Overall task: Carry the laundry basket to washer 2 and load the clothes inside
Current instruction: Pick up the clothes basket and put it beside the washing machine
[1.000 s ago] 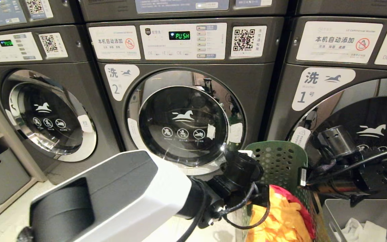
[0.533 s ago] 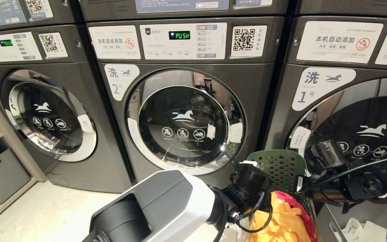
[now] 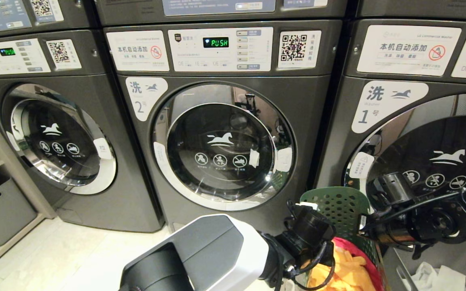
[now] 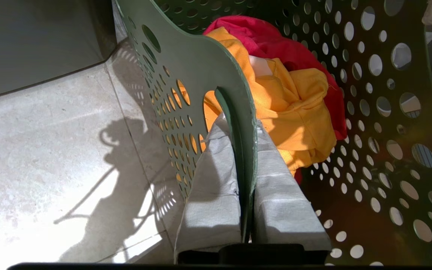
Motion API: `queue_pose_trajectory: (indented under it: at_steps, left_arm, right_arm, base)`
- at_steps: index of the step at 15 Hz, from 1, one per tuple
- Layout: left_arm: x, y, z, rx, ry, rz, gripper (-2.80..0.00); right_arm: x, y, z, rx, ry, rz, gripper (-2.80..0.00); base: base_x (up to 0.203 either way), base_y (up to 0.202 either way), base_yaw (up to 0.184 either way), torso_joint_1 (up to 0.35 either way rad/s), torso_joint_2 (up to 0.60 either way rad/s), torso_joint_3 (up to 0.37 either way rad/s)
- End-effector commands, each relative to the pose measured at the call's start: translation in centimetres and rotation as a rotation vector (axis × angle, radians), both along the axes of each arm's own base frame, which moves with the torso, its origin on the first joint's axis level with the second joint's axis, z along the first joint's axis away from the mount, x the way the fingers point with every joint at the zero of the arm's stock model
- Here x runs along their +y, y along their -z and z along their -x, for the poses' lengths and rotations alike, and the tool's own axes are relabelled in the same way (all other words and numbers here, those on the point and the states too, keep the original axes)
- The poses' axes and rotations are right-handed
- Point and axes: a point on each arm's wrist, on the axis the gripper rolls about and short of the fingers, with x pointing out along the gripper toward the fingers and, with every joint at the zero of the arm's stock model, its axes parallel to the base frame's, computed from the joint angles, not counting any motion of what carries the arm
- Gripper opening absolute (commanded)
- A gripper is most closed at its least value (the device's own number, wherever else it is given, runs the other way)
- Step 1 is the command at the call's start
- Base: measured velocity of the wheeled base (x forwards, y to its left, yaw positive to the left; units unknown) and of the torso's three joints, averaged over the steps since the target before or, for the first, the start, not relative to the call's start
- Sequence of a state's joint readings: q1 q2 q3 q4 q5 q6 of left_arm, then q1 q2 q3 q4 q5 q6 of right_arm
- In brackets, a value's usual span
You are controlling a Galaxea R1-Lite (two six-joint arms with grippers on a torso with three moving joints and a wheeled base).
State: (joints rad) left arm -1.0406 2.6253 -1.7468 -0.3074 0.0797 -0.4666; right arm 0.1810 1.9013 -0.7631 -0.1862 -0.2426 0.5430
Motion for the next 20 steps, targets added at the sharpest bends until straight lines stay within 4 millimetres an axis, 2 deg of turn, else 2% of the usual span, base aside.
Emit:
queue_pose_trajectory:
  at_steps: [1,12,20]
  left_arm:
    - [-0.1,-0.1,0.3,0.002,0.004,0.001,-2.80]
    - [-0.7,-0.9,0.6,0.001,0.015,0.003,-2.80]
    - [-1.9,-1.2,0.9,0.014,0.047,0.002,-2.80]
  right_arm:
    - [-0.2,0.2,0.0,0.006,0.011,0.000,-2.80]
    - [-0.4,0.6,-0.1,0.019,0.018,0.000,-2.80]
    - [-0.8,1.6,-0.4,0.032,0.035,-0.003,-2.80]
  base:
    - [0.000,0.000,0.000,0.000,0.00,0.000]
    - [0.000,0.000,0.000,0.000,0.00,-0.002]
    - [0.000,0.000,0.000,0.003,0.00,-0.185]
